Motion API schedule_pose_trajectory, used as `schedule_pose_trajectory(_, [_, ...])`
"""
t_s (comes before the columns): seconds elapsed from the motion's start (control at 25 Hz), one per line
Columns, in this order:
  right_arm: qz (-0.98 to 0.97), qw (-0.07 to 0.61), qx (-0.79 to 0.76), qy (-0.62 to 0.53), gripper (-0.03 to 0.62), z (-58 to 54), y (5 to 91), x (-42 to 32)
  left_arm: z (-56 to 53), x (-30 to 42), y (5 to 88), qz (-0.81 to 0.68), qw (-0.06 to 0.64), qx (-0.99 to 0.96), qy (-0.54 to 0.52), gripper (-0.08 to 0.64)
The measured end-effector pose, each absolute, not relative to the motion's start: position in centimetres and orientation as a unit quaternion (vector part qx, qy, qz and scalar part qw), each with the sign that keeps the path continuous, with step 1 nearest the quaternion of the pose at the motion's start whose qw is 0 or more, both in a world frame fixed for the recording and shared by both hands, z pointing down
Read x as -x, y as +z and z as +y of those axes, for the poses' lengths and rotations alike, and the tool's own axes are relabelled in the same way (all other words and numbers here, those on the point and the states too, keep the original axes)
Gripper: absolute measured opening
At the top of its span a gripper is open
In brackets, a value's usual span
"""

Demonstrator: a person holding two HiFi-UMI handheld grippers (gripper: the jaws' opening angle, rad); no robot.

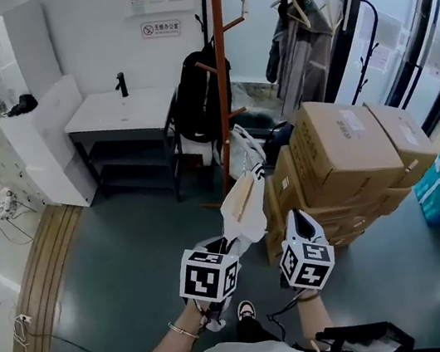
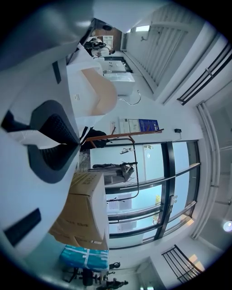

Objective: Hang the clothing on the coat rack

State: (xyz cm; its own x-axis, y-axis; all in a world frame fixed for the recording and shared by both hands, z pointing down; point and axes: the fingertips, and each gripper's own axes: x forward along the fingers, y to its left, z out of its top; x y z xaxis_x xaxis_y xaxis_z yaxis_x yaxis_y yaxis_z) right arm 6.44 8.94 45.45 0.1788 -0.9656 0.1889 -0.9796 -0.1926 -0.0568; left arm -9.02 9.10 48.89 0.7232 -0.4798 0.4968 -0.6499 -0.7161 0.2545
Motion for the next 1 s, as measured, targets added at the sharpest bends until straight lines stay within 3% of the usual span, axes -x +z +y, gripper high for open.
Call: schedule_pose_trajectory(1.0, [-0.672, 0.022, -0.734, 0.097, 0.023, -7.2, 44.1, -18.7, -4.7, -3.5, 47.5, -0.34, 0.201, -0.893, 0.215, 0.052])
